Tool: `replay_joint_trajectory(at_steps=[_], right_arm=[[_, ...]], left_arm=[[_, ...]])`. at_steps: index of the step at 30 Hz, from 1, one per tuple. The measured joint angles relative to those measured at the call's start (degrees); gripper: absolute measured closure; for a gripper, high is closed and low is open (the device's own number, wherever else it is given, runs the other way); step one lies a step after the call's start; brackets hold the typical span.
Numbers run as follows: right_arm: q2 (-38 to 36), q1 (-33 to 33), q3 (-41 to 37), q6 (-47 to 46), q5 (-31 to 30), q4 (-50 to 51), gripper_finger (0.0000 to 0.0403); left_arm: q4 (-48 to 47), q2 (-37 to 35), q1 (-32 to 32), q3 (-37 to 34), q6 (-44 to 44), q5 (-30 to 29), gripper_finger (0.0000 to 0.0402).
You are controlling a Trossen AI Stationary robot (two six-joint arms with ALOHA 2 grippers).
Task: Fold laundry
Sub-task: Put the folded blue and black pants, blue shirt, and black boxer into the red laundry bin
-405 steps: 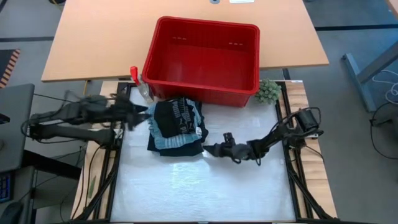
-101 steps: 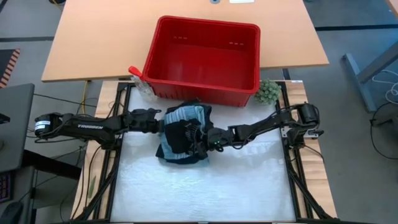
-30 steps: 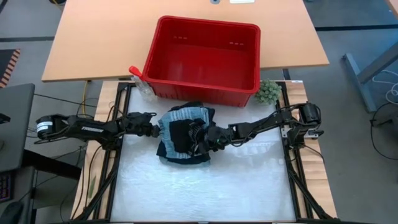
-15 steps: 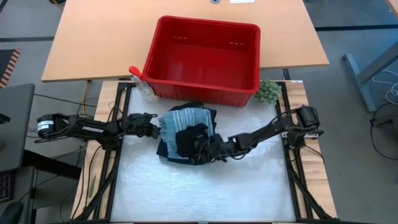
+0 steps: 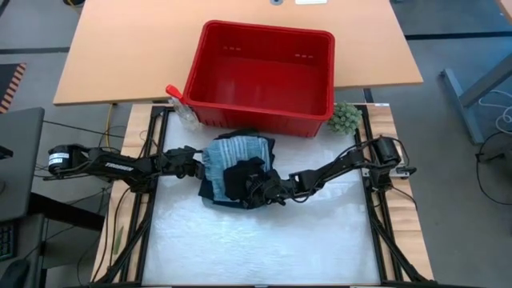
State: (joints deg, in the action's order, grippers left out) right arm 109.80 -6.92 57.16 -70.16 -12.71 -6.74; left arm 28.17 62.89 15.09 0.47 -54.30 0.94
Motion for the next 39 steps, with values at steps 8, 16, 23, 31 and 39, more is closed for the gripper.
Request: replay_joint_trajectory(at_steps=[8, 16, 23, 31, 39], right_arm=[[0.0, 0.2, 0.0, 3.5, -0.6, 0.2, 0.0328], [-0.8, 0.5, 0.0, 3.9, 0.3, 1.0, 0.0328], [-4.8, 1.8, -0.3, 5.2, 2.5, 5.7, 0.0328], [-7.4, 3.7, 0.8, 9.1, 4.1, 8.0, 0.0328], [-7.6, 3.8, 5.4, 10.2, 5.6, 17.8, 0.0328]], left_arm=[[0.8, 0.2, -1.5, 0.8, -1.1, -0.9, 0.0401], [7.1, 10.0, -5.7, 5.8, -2.3, -4.5, 0.0401], [12.2, 10.5, -6.1, 9.1, -1.5, -1.4, 0.0401], [11.8, 10.6, -8.7, 15.7, 1.1, -0.2, 0.0401], [4.5, 10.2, -8.7, 18.2, 0.9, -0.8, 0.0401]])
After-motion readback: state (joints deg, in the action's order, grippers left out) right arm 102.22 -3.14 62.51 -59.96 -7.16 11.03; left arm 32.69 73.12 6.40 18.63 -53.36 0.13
